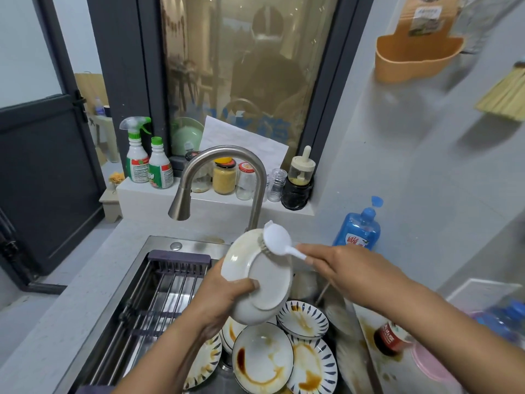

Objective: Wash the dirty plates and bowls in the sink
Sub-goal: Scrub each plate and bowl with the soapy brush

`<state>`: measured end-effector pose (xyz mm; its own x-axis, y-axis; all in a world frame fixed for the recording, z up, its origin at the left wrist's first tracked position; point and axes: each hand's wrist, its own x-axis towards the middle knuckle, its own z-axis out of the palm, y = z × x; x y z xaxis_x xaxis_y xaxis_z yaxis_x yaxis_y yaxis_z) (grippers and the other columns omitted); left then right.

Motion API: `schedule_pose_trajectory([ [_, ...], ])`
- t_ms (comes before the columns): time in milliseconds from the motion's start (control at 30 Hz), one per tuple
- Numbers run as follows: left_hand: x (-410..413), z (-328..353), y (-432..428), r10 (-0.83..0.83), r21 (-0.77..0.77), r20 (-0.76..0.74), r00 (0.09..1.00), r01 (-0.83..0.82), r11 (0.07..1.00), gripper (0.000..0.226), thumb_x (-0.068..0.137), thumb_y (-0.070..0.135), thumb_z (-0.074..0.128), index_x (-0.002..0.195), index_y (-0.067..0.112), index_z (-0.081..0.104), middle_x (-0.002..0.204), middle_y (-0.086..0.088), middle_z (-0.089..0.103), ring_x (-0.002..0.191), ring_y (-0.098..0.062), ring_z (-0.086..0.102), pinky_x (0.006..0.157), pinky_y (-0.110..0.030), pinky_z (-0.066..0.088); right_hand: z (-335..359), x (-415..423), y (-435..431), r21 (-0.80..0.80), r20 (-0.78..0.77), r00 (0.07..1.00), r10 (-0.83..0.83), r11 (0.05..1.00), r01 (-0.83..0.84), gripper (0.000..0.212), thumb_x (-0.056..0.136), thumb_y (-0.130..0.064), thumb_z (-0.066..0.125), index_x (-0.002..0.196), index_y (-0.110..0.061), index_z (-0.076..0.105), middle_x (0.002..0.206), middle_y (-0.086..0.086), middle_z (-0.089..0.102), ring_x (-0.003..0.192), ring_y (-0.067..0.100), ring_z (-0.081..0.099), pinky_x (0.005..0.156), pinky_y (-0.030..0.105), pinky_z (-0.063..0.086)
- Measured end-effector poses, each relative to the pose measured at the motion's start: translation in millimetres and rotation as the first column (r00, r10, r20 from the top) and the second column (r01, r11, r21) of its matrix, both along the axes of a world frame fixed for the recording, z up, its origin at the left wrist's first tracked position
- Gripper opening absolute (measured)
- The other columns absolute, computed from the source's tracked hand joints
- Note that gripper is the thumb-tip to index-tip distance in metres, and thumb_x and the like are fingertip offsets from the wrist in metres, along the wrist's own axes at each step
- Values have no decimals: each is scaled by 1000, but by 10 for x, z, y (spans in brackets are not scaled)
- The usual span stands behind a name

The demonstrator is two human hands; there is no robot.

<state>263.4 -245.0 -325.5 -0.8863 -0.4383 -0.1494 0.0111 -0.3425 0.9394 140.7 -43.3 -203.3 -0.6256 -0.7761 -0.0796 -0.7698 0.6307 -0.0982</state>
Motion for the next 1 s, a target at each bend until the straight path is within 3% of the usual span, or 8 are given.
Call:
schedule_pose_trajectory([
  [100, 34, 19, -47, 12, 121, -72, 997, -3, 993, 65, 62, -2, 77, 125, 11, 63, 114, -16, 74, 108, -35, 71, 93, -51, 58, -47, -219, 155, -79, 234, 969, -78, 992, 99, 34, 107, -44, 41, 135, -59, 51, 98, -25, 65, 87, 1, 59, 73, 13, 44],
  [300, 81, 12, -48, 1, 289, -182, 983, 53, 956, 69, 66, -7, 73, 132, 7, 59, 123, -23, 70, 113, -37, 69, 89, -48, 59, -82, -136, 245, -373, 573, 811, -117, 844, 385, 24, 100, -45, 57, 121, -55, 62, 71, 5, 60, 43, 14, 40, 38, 24, 34],
  [400, 79, 50, 82, -46, 345, -236, 971, 128, 930, 66, 69, -7, 71, 132, 5, 59, 124, -24, 69, 114, -38, 68, 89, -48, 59, -112, -73, 80, -454, 618, 783, -65, 783, 424, 46, 85, -48, 77, 128, -47, 60, 89, -3, 75, 44, 1, 54, 44, 14, 42],
  [467, 78, 66, 159, -85, 373, -266, 960, 184, 909, 64, 71, -8, 70, 133, 3, 59, 127, -27, 67, 118, -41, 65, 93, -51, 57, -149, -55, -1, -478, 629, 777, -34, 771, 420, 63, 74, -42, 87, 131, -45, 59, 98, -12, 76, 70, -1, 70, 66, 16, 56],
  [600, 132, 118, 127, -141, 291, -212, 967, 200, 936, 66, 66, -2, 80, 128, 0, 61, 121, -26, 70, 110, -38, 70, 87, -46, 60, -138, -72, -28, -492, 604, 796, 32, 801, 341, 71, 74, -25, 91, 131, -50, 57, 108, -12, 75, 100, 12, 72, 88, 24, 58],
  [767, 78, 416, -108, -291, -263, 19, 957, 285, 922, 55, 71, 0, 89, 121, 13, 68, 111, -11, 76, 103, -29, 73, 85, -39, 60, -38, -89, -87, -391, 453, 889, 57, 909, 142, 83, 71, -35, 91, 133, -68, 46, 114, -19, 71, 104, 5, 68, 99, 36, 55],
  [900, -53, 463, -83, -302, -412, 71, 951, 304, 859, 47, 75, 5, 87, 118, 16, 69, 109, -5, 77, 103, -24, 73, 87, -39, 61, 91, -33, -204, -277, 185, 973, 135, 958, -80, 80, 82, -41, 82, 132, -78, 32, 128, -20, 62, 114, 3, 58, 98, 30, 48],
  [1000, -47, 385, -96, -114, -443, 100, 988, 147, 884, 37, 76, 4, 85, 104, 23, 72, 95, 6, 78, 89, -13, 73, 75, -27, 59, 363, -22, -115, -123, -82, 988, 131, 982, -140, 56, 97, -62, 48, 147, -67, 24, 114, -19, 53, 107, 6, 52, 80, 29, 38],
])
